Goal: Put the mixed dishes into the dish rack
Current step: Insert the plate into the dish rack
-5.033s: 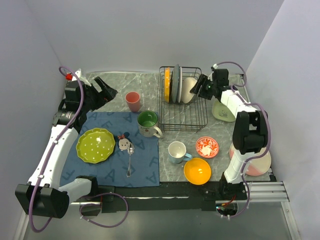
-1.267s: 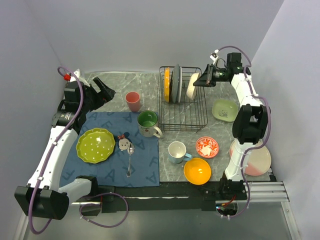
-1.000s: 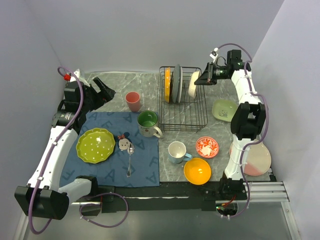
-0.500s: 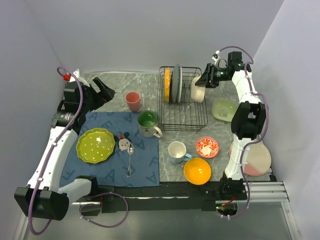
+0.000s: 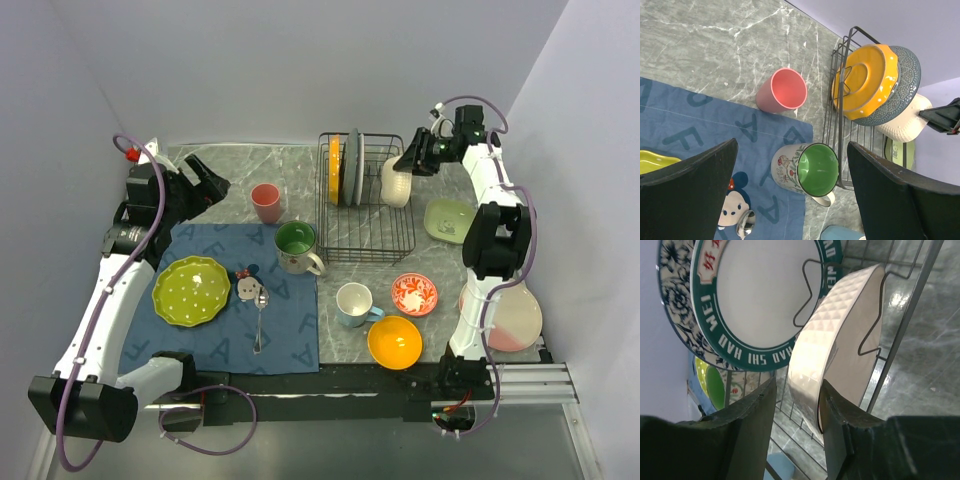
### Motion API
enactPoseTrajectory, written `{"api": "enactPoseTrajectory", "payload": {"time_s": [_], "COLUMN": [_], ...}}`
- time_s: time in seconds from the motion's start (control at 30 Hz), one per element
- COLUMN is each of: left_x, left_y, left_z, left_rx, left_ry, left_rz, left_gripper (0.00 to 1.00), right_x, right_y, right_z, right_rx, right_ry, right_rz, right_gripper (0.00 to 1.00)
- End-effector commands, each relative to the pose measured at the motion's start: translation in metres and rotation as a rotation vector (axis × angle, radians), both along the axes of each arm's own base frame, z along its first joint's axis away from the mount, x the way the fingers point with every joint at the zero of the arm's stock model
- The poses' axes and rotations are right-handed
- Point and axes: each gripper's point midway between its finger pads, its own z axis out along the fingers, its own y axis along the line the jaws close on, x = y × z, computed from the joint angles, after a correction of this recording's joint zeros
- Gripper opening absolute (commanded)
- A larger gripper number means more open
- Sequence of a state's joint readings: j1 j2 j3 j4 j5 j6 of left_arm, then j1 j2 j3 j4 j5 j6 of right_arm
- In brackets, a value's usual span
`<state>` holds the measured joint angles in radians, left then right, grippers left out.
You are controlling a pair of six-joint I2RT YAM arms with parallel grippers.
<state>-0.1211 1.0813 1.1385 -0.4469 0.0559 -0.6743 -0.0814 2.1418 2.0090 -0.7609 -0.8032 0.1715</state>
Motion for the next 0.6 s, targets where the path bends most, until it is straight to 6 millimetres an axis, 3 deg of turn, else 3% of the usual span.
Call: {"api": "enactPoseTrajectory", "payload": {"time_s": [0.0, 0.3, 0.47, 0.57], "left_x": [-0.003, -0.003, -0.003, -0.002], "left_y": [0.000, 0.002, 0.003, 0.002], "left_z": [0.011, 0.014, 0.014, 0.015], "left_rx": [-0.014, -0.008, -0.004, -0.002], "left_ry": [-0.038, -0.041, -0.038, -0.040], "left_rz": [-0.004, 0.003, 0.006, 0.006], "left_gripper": [0.97, 0.97, 0.97, 0.97], "right_x": [0.024, 0.055, 0.060, 0.063], "right_y": [-0.006, -0.008, -0.007, -0.008], "right_z": [0.044, 0.034, 0.015, 0.013], "right_rx": [-0.003, -0.002, -0.037, -0.058], "right_ry": [-0.136, -0.144, -0.130, -0.157], "right_rz": [-0.046, -0.120, -0.169, -0.193], "right_gripper": [0.47, 0.50, 0.52, 0.56]}}
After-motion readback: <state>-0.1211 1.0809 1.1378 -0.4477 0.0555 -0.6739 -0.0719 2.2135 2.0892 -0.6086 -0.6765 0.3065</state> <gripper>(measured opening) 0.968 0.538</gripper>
